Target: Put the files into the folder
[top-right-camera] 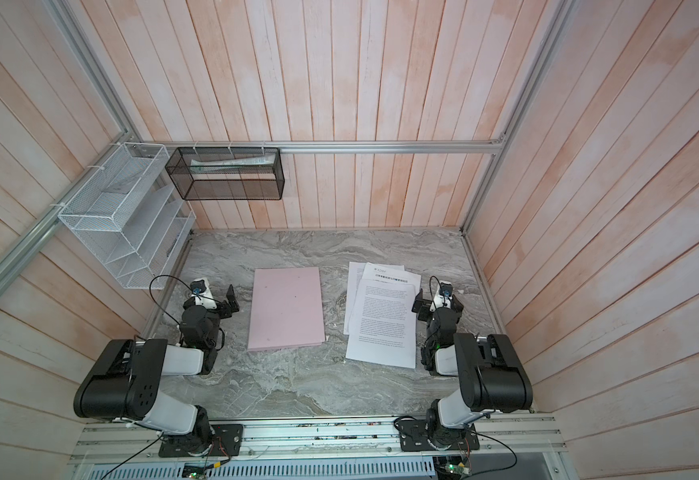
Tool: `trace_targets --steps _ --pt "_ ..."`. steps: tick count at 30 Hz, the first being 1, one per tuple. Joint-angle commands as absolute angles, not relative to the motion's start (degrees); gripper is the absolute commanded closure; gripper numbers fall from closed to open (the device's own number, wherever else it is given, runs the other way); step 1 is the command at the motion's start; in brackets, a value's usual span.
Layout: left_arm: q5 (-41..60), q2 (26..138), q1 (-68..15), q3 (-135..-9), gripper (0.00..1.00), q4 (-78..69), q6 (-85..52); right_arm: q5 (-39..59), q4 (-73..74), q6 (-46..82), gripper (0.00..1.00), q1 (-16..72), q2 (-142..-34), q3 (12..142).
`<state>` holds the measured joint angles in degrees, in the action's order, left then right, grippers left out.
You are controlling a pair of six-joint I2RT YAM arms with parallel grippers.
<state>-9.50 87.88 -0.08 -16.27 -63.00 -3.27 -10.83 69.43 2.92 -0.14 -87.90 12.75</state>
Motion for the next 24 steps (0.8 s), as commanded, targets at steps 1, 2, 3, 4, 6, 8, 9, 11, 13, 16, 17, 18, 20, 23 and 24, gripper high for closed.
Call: trace_targets --steps 1,2,3,4,6,8,9,11,13,16,17,18,20,23,24 --pt "-9.8 88.0 -0.1 -16.0 0.0 -64.2 -3.5 -10.9 70.1 2.5 0.02 -0.1 -87.4 13.6" --pt "-9.8 88.0 -0.1 -16.0 0.0 -64.2 -3.5 -10.9 70.1 2.5 0.02 -0.1 -87.3 13.6" --pt "-9.8 88.0 -0.1 -16.0 0.0 -64.2 -3.5 -10.9 70.1 2.6 0.02 -0.1 -87.3 13.6" --pt "-9.9 88.0 -0.1 -16.0 0.0 -64.2 -3.5 -10.9 70.1 2.5 0.02 -0.1 -87.3 13.6" --pt "-9.8 88.0 0.0 -16.0 0.0 -64.1 -3.6 -10.9 70.1 2.6 0.02 0.0 -87.3 13.6" --pt "-9.5 88.0 0.0 -16.1 0.0 -63.8 -3.6 -10.7 70.1 2.5 0.02 -0.2 -87.4 13.6" --pt "-9.6 88.0 0.0 -16.1 0.0 -63.8 -3.7 -10.6 70.1 2.5 0.02 -0.2 -87.4 13.6" --pt "-9.5 88.1 0.0 -16.1 0.0 -63.8 -3.6 -10.4 70.0 2.6 0.02 -0.4 -87.4 13.7" --pt "-9.5 88.0 0.0 -16.3 0.0 -63.8 -3.6 -10.4 69.9 2.7 0.02 -0.4 -87.3 13.7" --pt "-9.5 88.0 0.0 -16.2 0.0 -63.8 -3.6 -10.4 69.9 2.7 0.02 -0.4 -87.3 13.7" --pt "-9.6 88.0 0.0 -16.2 0.0 -63.8 -3.7 -10.4 69.9 2.6 0.02 -0.4 -87.3 13.7" --pt "-9.6 87.9 0.0 -16.1 0.0 -63.9 -3.7 -10.4 69.9 2.6 0.02 -0.3 -87.3 13.7" --pt "-12.3 87.7 -1.0 -16.3 0.0 -64.6 -3.0 -10.6 70.3 2.6 0.02 -0.4 -87.3 13.5" --pt "-13.5 84.5 -2.6 -18.9 0.0 -57.7 -1.2 -16.0 65.8 3.5 0.02 -0.1 -83.6 15.2" --pt "-15.0 82.9 -3.6 -21.5 0.0 -50.2 -1.2 -16.1 60.9 3.4 0.02 0.0 -81.7 16.8"
